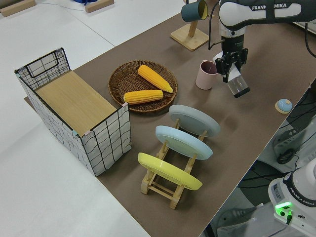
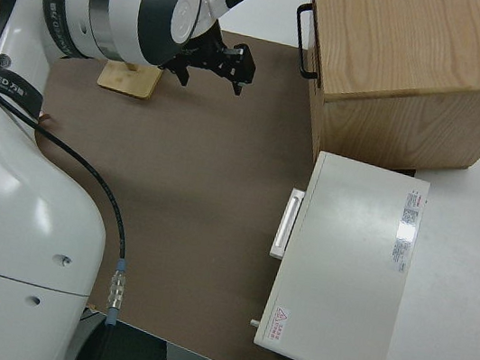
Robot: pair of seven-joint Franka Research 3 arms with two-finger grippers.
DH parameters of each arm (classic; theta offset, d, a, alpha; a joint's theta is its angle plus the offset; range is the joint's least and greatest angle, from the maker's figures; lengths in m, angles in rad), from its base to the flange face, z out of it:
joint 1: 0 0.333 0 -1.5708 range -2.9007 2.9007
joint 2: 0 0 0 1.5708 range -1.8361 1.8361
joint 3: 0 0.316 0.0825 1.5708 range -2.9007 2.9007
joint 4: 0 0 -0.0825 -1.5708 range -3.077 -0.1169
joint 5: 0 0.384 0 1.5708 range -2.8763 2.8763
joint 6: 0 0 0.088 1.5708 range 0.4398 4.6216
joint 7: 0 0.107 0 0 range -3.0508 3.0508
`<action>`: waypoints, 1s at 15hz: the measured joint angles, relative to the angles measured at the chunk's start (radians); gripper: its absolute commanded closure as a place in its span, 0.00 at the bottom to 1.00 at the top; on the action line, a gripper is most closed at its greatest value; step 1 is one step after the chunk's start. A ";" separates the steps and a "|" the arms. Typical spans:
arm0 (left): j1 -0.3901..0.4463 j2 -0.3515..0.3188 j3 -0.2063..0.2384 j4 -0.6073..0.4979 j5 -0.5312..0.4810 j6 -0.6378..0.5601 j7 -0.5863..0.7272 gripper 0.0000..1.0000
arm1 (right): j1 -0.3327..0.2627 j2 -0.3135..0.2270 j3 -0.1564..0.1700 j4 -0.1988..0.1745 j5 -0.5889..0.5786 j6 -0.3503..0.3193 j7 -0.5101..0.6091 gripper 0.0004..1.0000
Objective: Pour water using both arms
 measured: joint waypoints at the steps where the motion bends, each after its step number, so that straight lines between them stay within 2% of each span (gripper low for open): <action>1: 0.000 0.000 0.000 0.000 0.000 0.000 0.000 1.00 | 0.000 0.000 0.000 0.000 0.000 0.000 0.000 0.01; 7: 0.000 -0.028 0.011 -0.009 0.000 0.017 -0.001 1.00 | 0.000 0.000 0.000 0.000 0.000 0.000 0.000 0.01; 10: 0.000 -0.078 0.012 -0.082 0.000 0.127 -0.001 1.00 | 0.000 0.000 0.000 0.000 0.000 0.000 0.000 0.01; 13: 0.000 -0.154 0.012 -0.212 -0.003 0.286 -0.001 1.00 | 0.000 0.000 0.000 0.000 0.000 0.000 0.000 0.01; 15: 0.000 -0.185 0.012 -0.252 -0.013 0.317 -0.001 1.00 | 0.000 0.000 0.000 0.000 0.000 0.000 0.000 0.01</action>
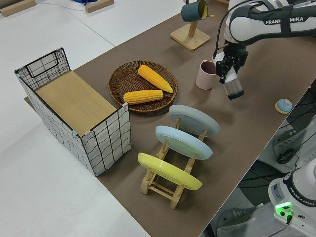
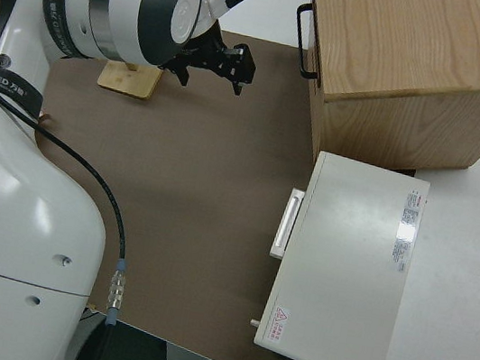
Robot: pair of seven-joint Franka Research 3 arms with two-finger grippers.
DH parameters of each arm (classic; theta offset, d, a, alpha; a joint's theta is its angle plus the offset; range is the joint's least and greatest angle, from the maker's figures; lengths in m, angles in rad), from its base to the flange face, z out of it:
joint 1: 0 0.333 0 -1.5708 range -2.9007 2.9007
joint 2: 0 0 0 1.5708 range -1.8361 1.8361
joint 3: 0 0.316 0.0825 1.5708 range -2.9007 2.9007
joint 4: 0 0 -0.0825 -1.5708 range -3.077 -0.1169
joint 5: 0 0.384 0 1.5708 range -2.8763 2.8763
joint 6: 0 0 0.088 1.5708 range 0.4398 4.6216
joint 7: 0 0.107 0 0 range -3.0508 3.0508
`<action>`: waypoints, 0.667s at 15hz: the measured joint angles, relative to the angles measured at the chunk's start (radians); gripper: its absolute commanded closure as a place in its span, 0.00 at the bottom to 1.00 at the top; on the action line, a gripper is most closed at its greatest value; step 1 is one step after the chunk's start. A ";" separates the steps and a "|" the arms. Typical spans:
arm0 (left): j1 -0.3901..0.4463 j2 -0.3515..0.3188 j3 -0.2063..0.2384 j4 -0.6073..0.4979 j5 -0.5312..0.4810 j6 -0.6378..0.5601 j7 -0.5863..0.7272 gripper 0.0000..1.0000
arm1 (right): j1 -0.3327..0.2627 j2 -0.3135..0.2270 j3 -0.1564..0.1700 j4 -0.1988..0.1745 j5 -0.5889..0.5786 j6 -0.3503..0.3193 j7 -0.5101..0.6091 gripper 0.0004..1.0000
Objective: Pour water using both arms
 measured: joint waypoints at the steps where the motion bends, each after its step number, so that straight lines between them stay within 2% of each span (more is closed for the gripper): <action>1: 0.000 -0.006 0.000 -0.005 -0.004 0.001 0.000 1.00 | 0.000 0.000 0.000 0.000 0.000 0.000 0.000 0.01; 5: 0.014 -0.052 0.002 -0.035 -0.015 0.018 -0.008 1.00 | 0.000 0.000 0.000 0.000 0.000 0.000 0.000 0.01; 10: 0.055 -0.156 0.006 -0.111 0.014 0.118 -0.116 1.00 | 0.000 0.000 0.000 0.000 0.000 0.000 0.000 0.01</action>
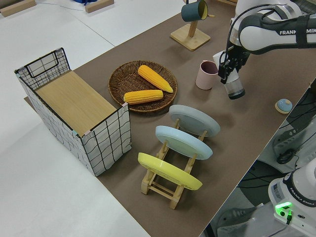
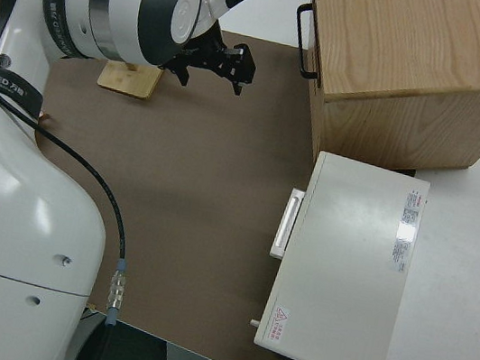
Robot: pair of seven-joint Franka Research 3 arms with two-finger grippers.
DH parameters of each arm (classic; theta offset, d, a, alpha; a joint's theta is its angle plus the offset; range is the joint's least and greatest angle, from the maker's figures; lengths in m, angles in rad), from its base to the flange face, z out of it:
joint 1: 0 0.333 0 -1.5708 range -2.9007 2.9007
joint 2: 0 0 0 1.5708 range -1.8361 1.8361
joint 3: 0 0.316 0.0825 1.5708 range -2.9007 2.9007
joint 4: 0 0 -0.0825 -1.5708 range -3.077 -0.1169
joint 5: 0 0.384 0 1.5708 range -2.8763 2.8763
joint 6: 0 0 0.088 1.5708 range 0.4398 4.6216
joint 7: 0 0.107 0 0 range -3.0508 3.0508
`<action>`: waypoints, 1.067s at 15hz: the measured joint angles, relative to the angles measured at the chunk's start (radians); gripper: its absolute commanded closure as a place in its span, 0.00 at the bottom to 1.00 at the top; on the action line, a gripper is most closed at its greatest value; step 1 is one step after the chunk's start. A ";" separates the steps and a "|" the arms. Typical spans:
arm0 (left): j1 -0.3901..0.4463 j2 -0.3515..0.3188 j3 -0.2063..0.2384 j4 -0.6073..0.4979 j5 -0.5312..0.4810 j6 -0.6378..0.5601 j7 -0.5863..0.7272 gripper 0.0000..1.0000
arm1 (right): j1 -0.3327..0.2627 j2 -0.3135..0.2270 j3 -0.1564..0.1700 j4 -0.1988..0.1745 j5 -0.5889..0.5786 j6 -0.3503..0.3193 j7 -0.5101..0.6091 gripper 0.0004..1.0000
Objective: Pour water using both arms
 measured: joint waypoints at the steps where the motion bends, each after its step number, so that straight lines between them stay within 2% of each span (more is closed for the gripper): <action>1: 0.005 -0.016 0.000 -0.009 0.017 0.018 -0.033 1.00 | 0.000 0.000 0.000 0.000 0.000 0.000 0.000 0.01; 7: 0.011 -0.054 -0.001 -0.019 0.139 0.158 -0.217 1.00 | 0.000 0.000 0.000 0.000 0.000 0.000 0.000 0.01; 11: 0.052 -0.059 0.001 -0.001 0.158 0.204 -0.236 1.00 | 0.000 0.000 0.000 0.000 0.000 0.000 0.000 0.01; 16: 0.110 -0.061 0.003 0.084 0.161 0.214 -0.236 1.00 | 0.000 0.000 0.000 0.000 0.000 0.000 0.000 0.01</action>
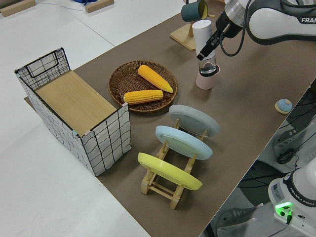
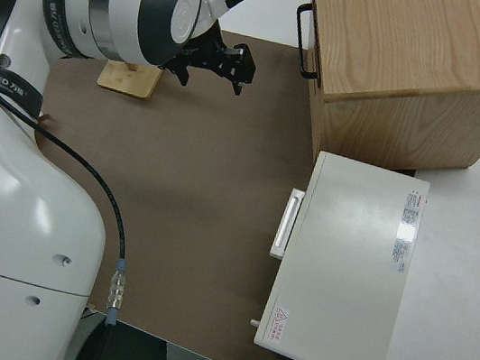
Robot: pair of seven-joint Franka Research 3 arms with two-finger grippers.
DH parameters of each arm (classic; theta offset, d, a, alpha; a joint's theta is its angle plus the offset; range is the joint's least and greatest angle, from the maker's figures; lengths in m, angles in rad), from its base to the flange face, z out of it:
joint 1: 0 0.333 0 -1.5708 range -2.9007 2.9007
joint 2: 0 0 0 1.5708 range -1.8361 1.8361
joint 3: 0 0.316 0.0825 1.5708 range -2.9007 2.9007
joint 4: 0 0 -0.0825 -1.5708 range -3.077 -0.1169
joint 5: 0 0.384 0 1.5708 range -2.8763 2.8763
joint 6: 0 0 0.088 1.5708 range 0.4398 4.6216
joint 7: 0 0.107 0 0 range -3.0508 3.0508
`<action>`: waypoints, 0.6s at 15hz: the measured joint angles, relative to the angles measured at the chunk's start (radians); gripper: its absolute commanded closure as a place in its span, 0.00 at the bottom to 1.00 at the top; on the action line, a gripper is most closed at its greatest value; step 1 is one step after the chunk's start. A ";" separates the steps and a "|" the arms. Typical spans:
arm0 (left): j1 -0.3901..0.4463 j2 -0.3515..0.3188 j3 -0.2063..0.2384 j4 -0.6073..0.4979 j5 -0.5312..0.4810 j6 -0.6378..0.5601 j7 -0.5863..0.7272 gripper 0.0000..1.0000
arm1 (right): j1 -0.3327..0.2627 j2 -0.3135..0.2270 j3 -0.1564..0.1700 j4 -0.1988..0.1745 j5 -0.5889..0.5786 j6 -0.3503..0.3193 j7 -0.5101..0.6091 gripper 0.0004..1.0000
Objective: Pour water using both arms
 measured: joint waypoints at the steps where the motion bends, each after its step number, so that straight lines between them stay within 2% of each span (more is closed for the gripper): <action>1: 0.007 0.000 0.000 0.020 0.000 0.000 0.000 1.00 | 0.000 0.000 0.000 0.000 0.000 0.000 0.000 0.01; 5: 0.033 0.010 0.001 0.107 0.011 0.000 0.000 1.00 | 0.000 0.000 0.000 0.000 0.000 0.000 0.000 0.01; 9: 0.093 0.047 0.001 0.193 0.041 -0.001 0.001 1.00 | 0.000 0.000 0.000 0.000 0.000 0.000 0.000 0.01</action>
